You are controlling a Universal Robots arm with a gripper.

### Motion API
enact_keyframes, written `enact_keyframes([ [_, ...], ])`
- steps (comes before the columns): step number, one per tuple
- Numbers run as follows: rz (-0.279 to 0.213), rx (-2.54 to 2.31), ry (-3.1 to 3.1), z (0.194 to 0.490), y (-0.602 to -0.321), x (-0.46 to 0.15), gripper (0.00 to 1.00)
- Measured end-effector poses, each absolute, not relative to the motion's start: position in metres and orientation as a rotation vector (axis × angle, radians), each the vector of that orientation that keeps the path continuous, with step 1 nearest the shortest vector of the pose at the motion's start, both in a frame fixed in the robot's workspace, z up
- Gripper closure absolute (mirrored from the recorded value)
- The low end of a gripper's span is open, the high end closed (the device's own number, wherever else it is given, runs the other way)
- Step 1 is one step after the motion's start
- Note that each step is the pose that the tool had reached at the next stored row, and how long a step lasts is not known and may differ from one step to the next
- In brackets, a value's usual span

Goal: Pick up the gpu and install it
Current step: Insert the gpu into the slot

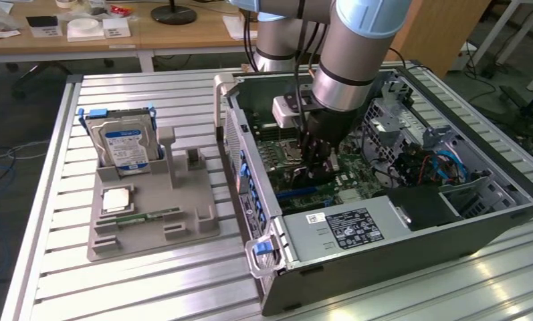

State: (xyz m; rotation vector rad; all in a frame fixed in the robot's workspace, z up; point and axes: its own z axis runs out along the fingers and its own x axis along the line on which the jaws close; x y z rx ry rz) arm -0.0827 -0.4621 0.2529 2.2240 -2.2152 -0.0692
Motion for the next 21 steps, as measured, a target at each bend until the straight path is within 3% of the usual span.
enact_keyframes([
  [21, -0.069, 2.22, -2.219, 0.2494, -0.4622, -0.0822, 0.73],
])
